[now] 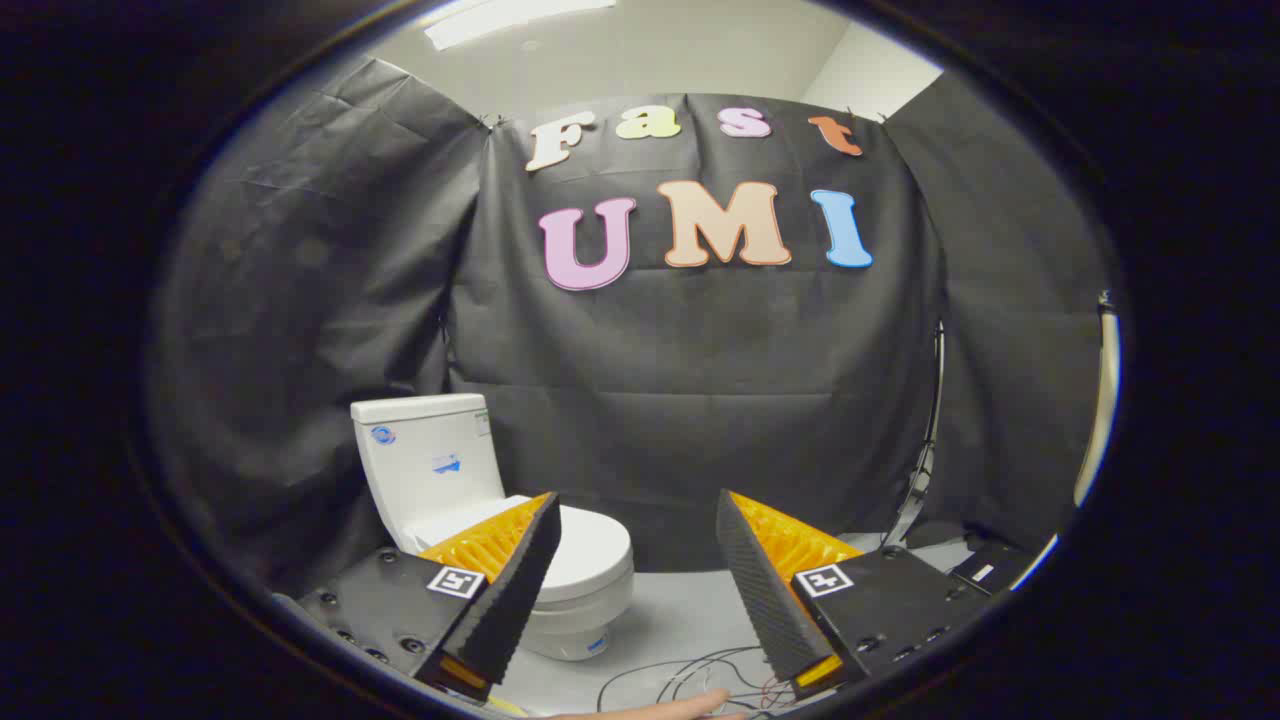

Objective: Open the toilet lid.

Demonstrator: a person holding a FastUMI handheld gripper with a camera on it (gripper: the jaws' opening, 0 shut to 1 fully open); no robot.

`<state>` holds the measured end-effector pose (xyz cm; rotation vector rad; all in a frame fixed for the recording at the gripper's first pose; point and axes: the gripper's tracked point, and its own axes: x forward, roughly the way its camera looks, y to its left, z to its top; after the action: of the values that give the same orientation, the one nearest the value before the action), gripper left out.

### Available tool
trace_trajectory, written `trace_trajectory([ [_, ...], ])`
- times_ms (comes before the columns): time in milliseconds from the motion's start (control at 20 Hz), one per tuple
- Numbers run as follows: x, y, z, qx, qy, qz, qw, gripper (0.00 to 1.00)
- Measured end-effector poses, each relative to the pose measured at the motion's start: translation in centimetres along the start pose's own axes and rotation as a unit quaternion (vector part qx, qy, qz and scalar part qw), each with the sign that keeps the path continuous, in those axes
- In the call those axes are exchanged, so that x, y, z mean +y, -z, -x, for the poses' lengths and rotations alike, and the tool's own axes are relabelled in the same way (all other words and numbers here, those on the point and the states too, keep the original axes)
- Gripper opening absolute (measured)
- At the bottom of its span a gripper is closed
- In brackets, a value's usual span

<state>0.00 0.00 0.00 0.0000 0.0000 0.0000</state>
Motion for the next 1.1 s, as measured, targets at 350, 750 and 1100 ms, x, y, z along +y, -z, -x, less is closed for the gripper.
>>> trace_trajectory([
  [350,-0.14,0.05,0.19,0.0,0.0,0.001,1.0,0.97],
  [750,-0.15,0.04,0.13,-0.001,0.0,0.001,1.0,0.97],
  [1100,0.04,-0.04,-0.45,-0.004,-0.002,0.005,1.0,0.97],
])
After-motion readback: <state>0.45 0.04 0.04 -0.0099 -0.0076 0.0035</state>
